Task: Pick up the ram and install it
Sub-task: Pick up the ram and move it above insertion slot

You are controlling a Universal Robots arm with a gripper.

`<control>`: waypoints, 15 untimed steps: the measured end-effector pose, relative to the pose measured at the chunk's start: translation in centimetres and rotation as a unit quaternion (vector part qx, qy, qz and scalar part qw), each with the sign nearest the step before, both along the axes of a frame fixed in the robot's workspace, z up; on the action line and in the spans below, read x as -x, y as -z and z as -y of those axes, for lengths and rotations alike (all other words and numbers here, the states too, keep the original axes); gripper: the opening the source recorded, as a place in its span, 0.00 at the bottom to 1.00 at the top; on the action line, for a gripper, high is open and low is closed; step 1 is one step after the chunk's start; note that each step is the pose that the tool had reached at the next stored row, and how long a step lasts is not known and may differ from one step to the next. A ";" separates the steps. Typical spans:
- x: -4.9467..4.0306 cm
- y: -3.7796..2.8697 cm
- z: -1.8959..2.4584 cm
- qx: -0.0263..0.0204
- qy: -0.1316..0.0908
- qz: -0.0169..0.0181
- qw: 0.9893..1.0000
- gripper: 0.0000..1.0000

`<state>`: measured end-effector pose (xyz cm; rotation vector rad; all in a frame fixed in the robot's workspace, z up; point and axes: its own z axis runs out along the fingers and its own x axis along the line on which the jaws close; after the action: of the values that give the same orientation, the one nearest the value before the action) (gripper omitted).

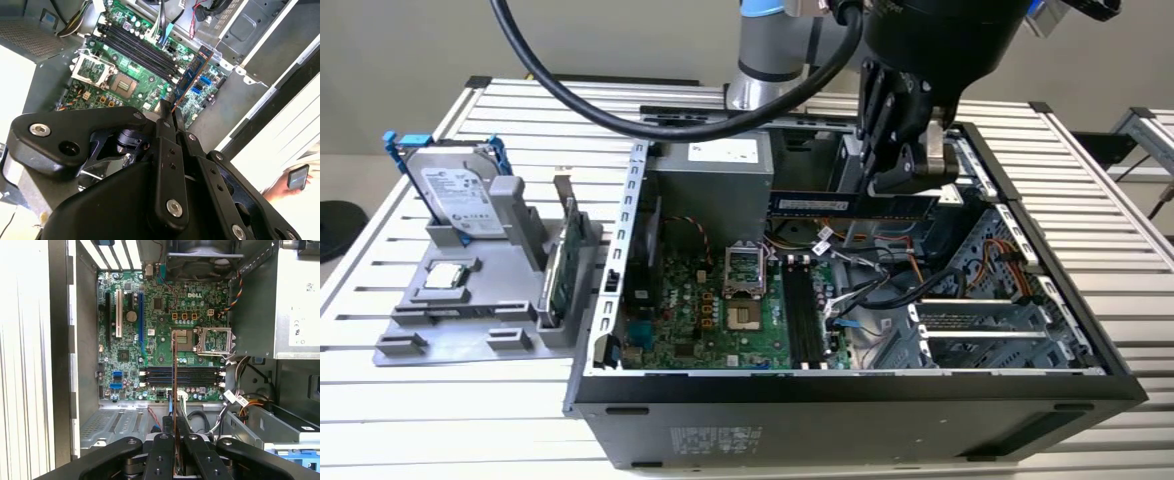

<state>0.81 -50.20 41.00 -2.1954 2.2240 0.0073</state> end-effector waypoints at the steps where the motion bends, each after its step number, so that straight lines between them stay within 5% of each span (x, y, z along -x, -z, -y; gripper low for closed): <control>1: 0.00 0.01 0.00 0.000 0.000 0.000 1.000 0.00; 15: 0.00 0.22 -0.03 0.000 0.017 0.000 1.000 0.00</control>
<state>0.81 -50.16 40.78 -2.1576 2.2606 0.0070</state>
